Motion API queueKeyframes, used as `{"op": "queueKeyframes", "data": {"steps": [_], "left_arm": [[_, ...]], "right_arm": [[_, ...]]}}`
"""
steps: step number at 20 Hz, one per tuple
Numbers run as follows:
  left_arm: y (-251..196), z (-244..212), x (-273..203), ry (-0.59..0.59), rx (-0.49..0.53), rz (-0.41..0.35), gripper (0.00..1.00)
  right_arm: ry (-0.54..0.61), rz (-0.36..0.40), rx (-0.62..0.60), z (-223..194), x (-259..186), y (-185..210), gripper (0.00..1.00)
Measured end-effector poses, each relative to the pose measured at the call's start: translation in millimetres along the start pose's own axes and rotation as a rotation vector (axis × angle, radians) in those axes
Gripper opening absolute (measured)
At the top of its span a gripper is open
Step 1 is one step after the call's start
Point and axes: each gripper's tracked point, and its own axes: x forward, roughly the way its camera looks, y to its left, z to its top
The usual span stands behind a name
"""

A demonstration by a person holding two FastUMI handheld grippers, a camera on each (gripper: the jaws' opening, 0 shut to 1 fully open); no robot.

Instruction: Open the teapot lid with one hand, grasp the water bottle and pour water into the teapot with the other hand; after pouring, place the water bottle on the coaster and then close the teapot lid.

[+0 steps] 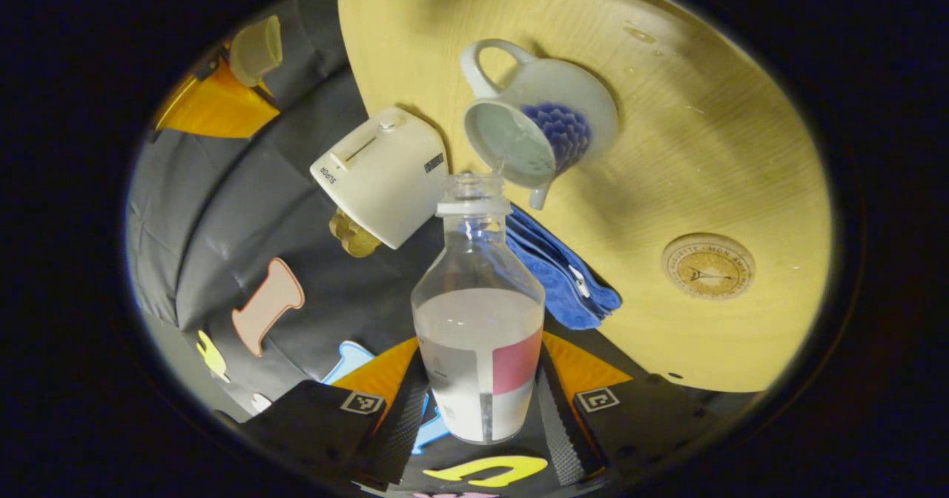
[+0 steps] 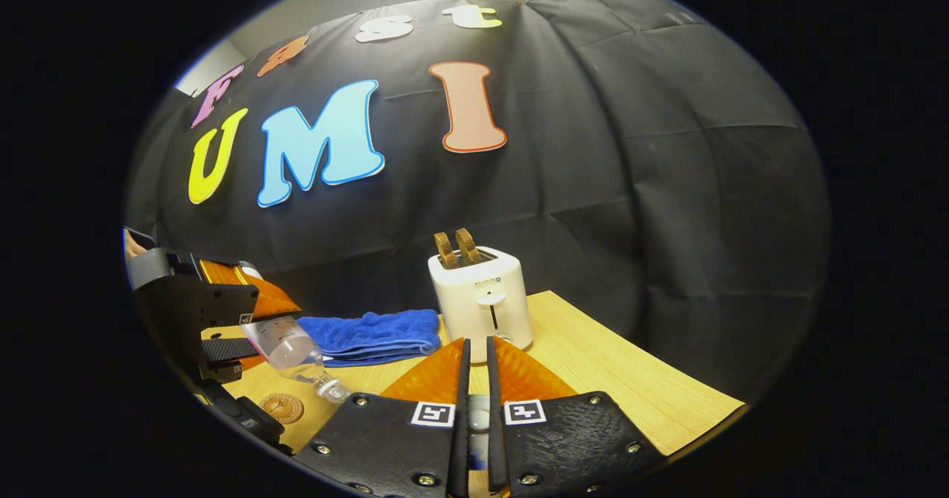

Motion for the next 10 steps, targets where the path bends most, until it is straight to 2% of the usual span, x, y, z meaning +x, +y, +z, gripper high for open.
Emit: {"op": "queueKeyframes", "data": {"steps": [7,10], "left_arm": [[4.7,2.5,-3.4,-0.011,-0.018,0.015,0.84],[0.4,1.3,-5.0,-0.030,-0.090,0.028,0.84]], "right_arm": [[0.001,-0.001,0.002,1.2,-0.4,-0.2,0.10],[0.000,-0.009,0.004,1.2,-1.2,-0.6,0.10]]}}
